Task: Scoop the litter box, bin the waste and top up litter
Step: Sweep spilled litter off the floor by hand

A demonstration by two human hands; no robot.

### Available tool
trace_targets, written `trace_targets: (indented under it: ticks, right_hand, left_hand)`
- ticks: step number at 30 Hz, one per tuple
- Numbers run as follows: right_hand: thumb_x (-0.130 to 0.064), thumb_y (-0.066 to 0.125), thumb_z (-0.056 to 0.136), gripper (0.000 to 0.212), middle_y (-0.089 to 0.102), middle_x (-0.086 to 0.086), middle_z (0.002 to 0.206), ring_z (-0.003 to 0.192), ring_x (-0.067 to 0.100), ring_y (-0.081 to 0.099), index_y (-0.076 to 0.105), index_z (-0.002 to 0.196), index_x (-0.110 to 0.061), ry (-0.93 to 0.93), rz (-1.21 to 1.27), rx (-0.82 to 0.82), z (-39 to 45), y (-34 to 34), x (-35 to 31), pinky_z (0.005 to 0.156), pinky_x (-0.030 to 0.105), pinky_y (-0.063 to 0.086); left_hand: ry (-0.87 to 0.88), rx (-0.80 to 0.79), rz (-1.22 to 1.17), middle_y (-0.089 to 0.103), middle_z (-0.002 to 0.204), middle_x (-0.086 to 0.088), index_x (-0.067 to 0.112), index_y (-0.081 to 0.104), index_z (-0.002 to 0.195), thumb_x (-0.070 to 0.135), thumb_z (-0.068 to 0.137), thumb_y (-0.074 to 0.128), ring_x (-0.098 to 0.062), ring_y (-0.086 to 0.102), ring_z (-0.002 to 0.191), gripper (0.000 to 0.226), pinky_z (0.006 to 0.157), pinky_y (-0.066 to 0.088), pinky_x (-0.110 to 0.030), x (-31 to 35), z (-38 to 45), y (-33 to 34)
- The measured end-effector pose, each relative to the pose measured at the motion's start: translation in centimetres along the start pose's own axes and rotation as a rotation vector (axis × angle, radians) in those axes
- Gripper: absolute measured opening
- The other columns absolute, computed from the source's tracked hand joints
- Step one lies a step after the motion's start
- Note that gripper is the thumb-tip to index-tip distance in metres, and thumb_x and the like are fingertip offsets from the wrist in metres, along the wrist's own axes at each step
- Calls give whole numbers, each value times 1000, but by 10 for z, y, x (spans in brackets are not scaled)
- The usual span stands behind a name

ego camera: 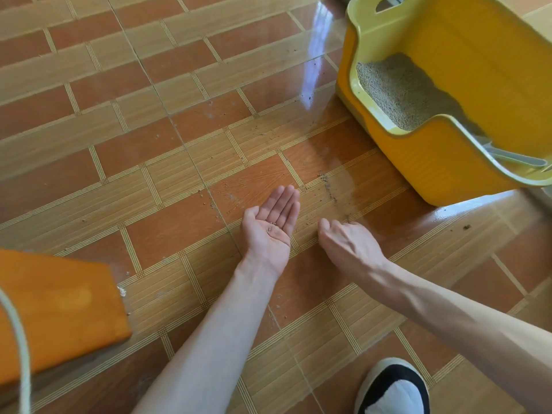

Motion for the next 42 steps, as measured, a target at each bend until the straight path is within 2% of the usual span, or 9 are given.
trace_targets:
  ticks: [3, 9, 14, 21, 25, 29, 33, 36, 42]
  right_hand:
    - [-5, 41, 99, 21, 48, 3, 60, 47, 18, 49, 37, 80, -12, 87, 151, 55, -3, -2, 10, 43, 32, 41]
    - [-32, 33, 104, 31, 34, -7, 56, 45, 23, 38, 33, 79, -14, 99, 494, 397, -7, -47, -3, 43, 33, 37]
    - [-38, 32, 106, 28, 57, 4, 70, 56, 30, 55, 41, 91, -16, 60, 634, 313, 3, -59, -27, 50, 38, 46]
    - [-40, 35, 105, 30, 61, 5, 77, 66, 32, 62, 46, 91, -16, 34, 591, 286, 7, -58, -32, 54, 36, 45]
    - [-47, 30, 104, 34, 56, -1, 69, 56, 27, 54, 40, 88, -18, 77, 663, 390, 1, -56, -17, 49, 36, 44]
    - [-35, 42, 108, 30, 49, -5, 61, 49, 18, 46, 42, 86, -15, 196, 725, 478, -9, -45, 14, 45, 29, 33]
    - [-31, 37, 109, 30, 43, -3, 59, 47, 20, 41, 36, 84, -15, 254, 549, 404, -17, -17, 40, 42, 29, 27]
    - [-32, 32, 110, 32, 40, -3, 60, 45, 18, 40, 36, 83, -15, 129, 297, 318, -22, 2, 45, 36, 33, 38]
    - [-82, 23, 94, 68, 48, -6, 68, 44, 13, 45, 45, 88, -18, -68, 67, 249, -29, 20, 25, 38, 25, 33]
  left_hand:
    - [4, 0, 7, 75, 117, -23, -5, 71, 112, 21, 109, 20, -32, 74, 111, 57, 97, 60, -39, 0, 0, -1]
    - [-15, 9, 26, 76, 116, -21, -3, 70, 113, 22, 108, 21, -29, 76, 108, 56, 97, 59, -36, -5, 3, 0]
    - [-122, 14, 8, 77, 115, -18, 1, 72, 110, 24, 109, 21, -27, 74, 110, 56, 109, 50, -38, -13, 8, 1]
    - [-204, -67, -77, 75, 121, -19, 2, 73, 112, 24, 109, 20, -28, 75, 109, 57, 109, 48, -40, -17, 6, 1]
    - [-167, -49, -37, 77, 114, -19, 1, 83, 94, 22, 110, 21, -27, 77, 101, 67, 92, 60, -36, -12, 5, -1]
    - [-124, -45, -45, 74, 119, -24, -5, 72, 112, 21, 109, 21, -33, 76, 105, 57, 95, 60, -40, -7, 1, -2]
    - [-117, -51, -81, 74, 119, -25, -7, 72, 112, 17, 109, 23, -34, 75, 108, 54, 90, 63, -40, -4, 0, -4]
    - [-111, -45, -73, 75, 118, -24, -6, 72, 111, 18, 109, 23, -34, 75, 109, 55, 90, 63, -39, -5, -2, -5]
    - [-88, -23, -43, 75, 118, -23, -6, 71, 112, 17, 108, 22, -32, 75, 108, 55, 92, 62, -39, -6, -3, -6]
Point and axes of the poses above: each hand's wrist, its own z-axis towards the middle knuckle, its own y-axis out of the palm, x = y × z, the point moved 2 cm from there along z, towards the middle knuckle
